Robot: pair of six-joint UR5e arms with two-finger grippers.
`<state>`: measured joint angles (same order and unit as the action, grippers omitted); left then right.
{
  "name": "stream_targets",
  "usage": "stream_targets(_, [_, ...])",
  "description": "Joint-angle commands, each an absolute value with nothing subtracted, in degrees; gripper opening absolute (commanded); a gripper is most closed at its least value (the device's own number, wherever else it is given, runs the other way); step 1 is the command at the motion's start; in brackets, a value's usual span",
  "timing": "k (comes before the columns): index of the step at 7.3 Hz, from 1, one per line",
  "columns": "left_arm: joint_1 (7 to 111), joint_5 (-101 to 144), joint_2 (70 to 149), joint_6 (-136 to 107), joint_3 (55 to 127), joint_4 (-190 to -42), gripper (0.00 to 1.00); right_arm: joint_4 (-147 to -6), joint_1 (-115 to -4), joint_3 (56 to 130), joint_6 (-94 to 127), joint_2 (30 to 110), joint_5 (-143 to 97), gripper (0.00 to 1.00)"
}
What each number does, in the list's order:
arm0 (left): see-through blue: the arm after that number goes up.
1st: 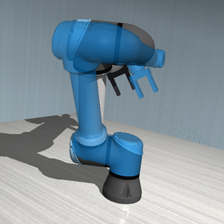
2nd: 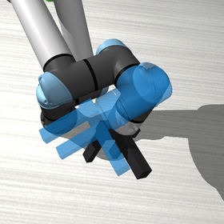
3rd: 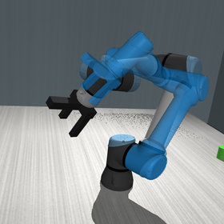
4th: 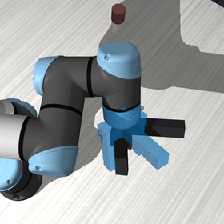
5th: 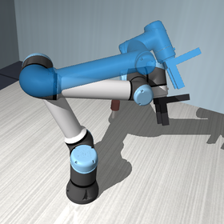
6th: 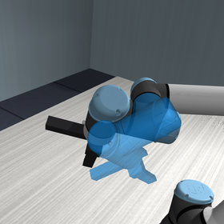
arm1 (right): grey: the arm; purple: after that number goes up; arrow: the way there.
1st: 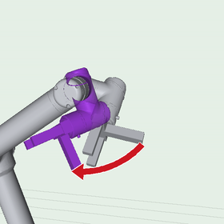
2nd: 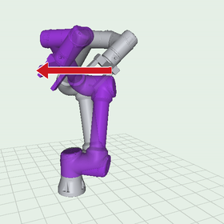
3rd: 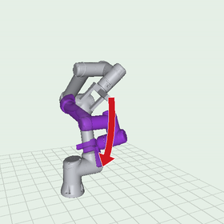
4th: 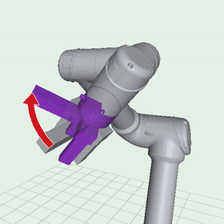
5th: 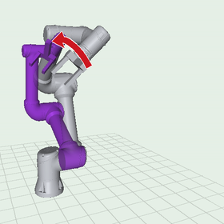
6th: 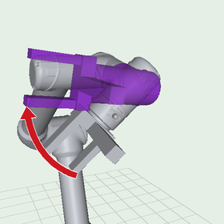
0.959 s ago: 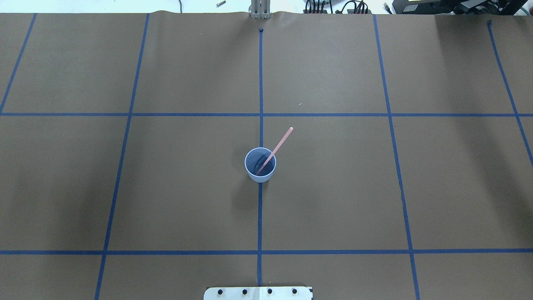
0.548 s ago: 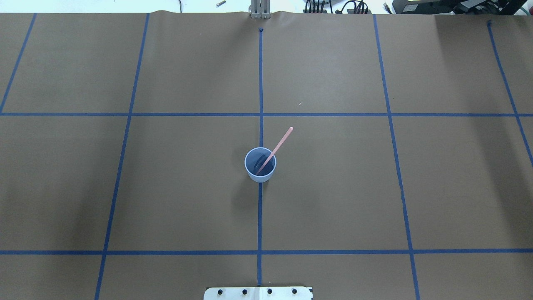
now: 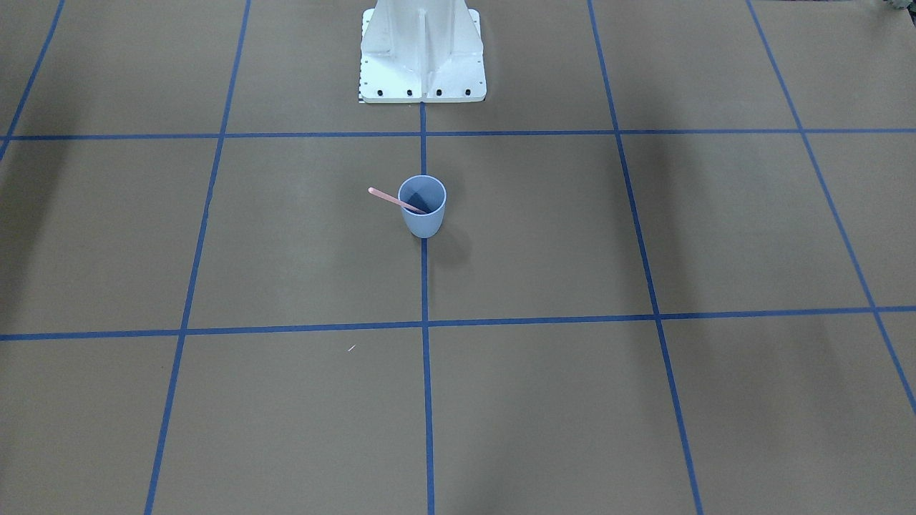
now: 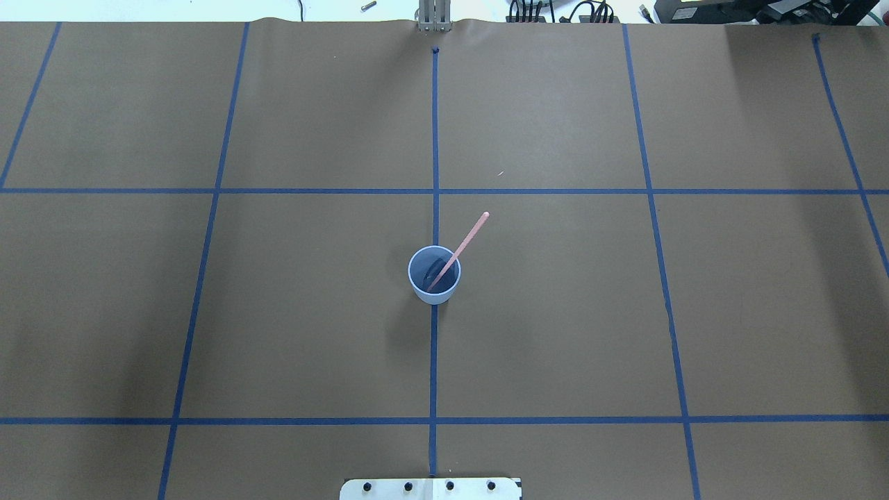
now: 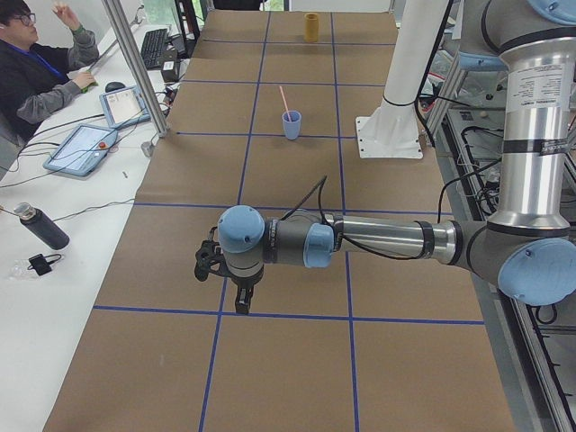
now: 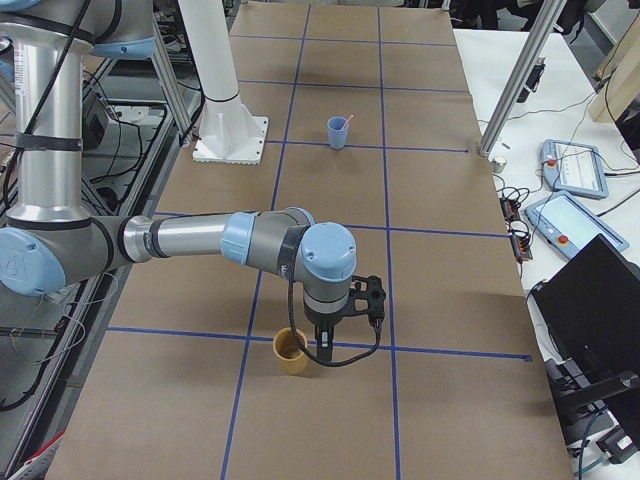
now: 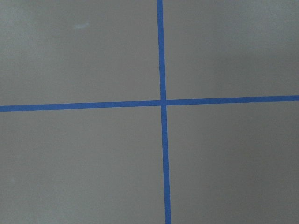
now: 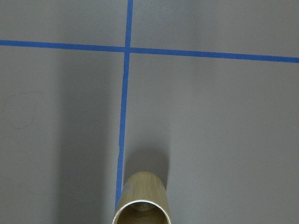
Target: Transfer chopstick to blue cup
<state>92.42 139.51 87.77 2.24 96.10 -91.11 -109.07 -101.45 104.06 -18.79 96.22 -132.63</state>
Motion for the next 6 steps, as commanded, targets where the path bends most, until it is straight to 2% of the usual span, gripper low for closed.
stream_targets(1, [92.37,139.39,87.63,1.68,95.80,-92.20,0.99,-109.07,-101.51,104.15,-18.81,97.29,-132.54,1.00])
stream_targets(4, [92.37,139.31,87.72,1.76,95.97,-92.20,0.99,-107.94,-101.51,104.33,-18.63,97.47,-129.47,1.00])
stream_targets(6, [92.37,139.31,87.54,1.93,96.15,-92.20,0.99,-101.28,-101.34,104.24,-10.68,97.73,-129.29,1.00])
